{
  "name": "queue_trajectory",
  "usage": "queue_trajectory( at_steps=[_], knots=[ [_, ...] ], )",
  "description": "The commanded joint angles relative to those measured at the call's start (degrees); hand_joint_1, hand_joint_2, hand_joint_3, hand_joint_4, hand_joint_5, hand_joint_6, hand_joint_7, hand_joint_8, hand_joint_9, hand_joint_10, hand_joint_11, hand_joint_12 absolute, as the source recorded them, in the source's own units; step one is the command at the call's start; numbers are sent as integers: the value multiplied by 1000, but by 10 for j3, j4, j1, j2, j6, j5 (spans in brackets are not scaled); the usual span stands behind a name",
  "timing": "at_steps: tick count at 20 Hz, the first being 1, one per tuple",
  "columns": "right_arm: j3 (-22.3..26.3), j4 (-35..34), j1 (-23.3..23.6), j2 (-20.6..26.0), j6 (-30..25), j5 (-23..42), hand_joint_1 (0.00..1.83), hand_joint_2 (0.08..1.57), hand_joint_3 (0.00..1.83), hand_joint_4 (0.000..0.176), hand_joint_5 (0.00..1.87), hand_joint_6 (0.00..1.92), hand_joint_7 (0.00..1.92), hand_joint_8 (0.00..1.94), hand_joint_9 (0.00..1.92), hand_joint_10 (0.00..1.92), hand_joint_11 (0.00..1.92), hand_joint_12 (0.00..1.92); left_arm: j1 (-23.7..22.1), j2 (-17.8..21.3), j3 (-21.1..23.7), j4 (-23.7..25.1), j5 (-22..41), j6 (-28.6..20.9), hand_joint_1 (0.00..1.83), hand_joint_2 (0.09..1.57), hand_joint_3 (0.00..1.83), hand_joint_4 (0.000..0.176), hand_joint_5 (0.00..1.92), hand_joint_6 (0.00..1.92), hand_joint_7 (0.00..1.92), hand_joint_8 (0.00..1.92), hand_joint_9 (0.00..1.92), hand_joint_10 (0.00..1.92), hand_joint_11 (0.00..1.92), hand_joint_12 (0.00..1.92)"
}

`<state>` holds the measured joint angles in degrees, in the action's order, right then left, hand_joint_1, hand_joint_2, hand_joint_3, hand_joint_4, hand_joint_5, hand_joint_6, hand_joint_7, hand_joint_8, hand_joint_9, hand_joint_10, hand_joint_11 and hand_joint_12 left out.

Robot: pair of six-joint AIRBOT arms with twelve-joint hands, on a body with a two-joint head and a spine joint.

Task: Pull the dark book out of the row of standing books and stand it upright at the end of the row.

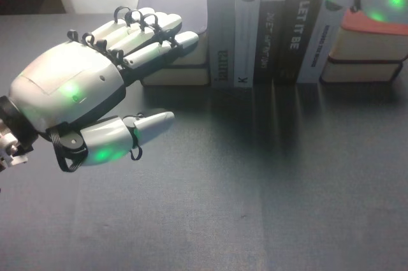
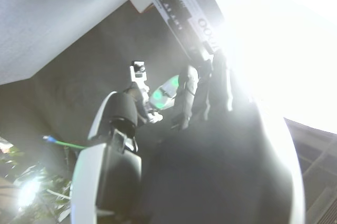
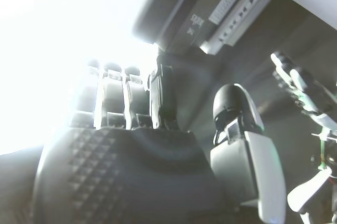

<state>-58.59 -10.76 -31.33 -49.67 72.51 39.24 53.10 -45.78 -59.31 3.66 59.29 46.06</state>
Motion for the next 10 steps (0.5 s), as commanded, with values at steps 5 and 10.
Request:
queue_trajectory(
  at_steps=[5, 10],
  knots=[
    [29, 26, -24, 31, -24, 86, 216, 1410, 15, 0, 549, 198, 35, 6, 0, 0, 0, 0, -4, 2, 4, -8, 78, 0, 274, 1402, 0, 36, 146, 9, 33, 6, 27, 9, 0, 0],
    [54, 67, -72, 57, -101, 138, 88, 1416, 11, 0, 558, 184, 52, 9, 0, 0, 0, 0, 0, 5, 5, -17, 86, 0, 231, 1398, 0, 11, 155, 7, 27, 1, 28, 7, 14, 8]
  ],
)
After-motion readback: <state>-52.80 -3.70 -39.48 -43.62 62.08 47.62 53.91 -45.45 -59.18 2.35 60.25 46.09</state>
